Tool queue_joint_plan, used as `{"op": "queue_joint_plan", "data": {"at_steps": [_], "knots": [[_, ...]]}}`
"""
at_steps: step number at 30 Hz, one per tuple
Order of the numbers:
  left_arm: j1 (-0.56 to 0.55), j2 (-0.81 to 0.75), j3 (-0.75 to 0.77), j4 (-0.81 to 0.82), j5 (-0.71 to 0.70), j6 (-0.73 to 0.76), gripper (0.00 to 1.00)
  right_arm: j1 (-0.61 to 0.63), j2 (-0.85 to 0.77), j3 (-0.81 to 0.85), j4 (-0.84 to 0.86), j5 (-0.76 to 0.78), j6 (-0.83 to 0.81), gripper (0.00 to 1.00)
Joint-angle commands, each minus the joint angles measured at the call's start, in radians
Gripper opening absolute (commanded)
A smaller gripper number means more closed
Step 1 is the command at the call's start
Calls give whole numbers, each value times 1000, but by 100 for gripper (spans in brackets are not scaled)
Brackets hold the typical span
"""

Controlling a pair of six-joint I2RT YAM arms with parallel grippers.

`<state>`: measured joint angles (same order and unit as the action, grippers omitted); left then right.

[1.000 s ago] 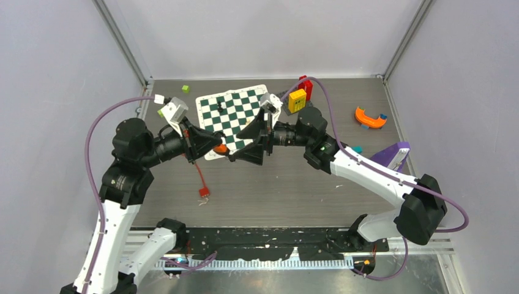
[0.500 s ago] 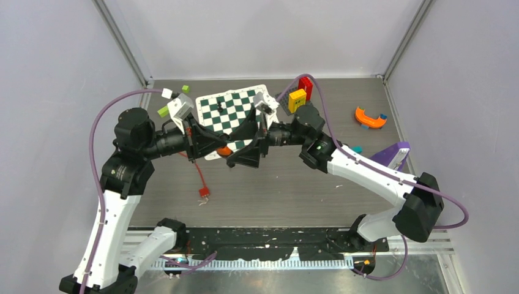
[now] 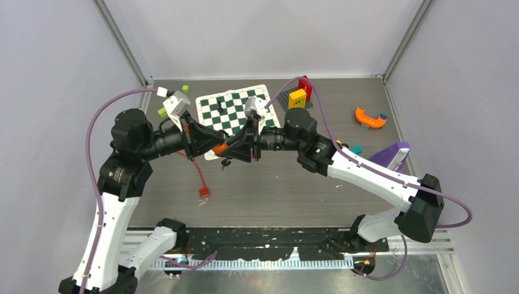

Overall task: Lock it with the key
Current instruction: Lock the lock.

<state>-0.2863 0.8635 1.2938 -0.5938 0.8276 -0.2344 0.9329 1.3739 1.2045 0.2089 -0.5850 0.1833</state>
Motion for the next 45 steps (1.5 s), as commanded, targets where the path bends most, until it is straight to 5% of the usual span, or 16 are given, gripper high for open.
{"op": "queue_joint_plan", "data": {"at_steps": [1, 2, 4, 6, 8, 12, 29, 40, 45], "knots": [[-1, -20, 44, 75, -19, -48, 0, 1, -24, 33, 9, 22, -13, 18], [-1, -20, 44, 80, -16, -57, 1, 1, -24, 34, 13, 20, -11, 8], [-1, -18, 39, 86, -8, -73, 14, 1, -27, 28, 36, 16, 4, 6], [-1, -20, 30, 97, -9, -86, 58, 1, -30, 21, 73, 18, 39, 5], [-1, -28, 15, 118, -13, -105, 81, 1, -36, 6, 119, 24, 71, 5], [-1, -44, -48, 202, -28, -203, 99, -5, -56, -42, 238, 85, 151, 5], [-1, -113, -297, 493, -230, -512, 97, -47, -81, -236, 679, 309, 556, 5], [-1, -117, -361, 673, -198, -669, 34, -64, -62, -278, 843, 330, 724, 5], [-1, -106, -372, 727, -179, -699, 25, -66, -44, -268, 860, 313, 753, 5]]}}
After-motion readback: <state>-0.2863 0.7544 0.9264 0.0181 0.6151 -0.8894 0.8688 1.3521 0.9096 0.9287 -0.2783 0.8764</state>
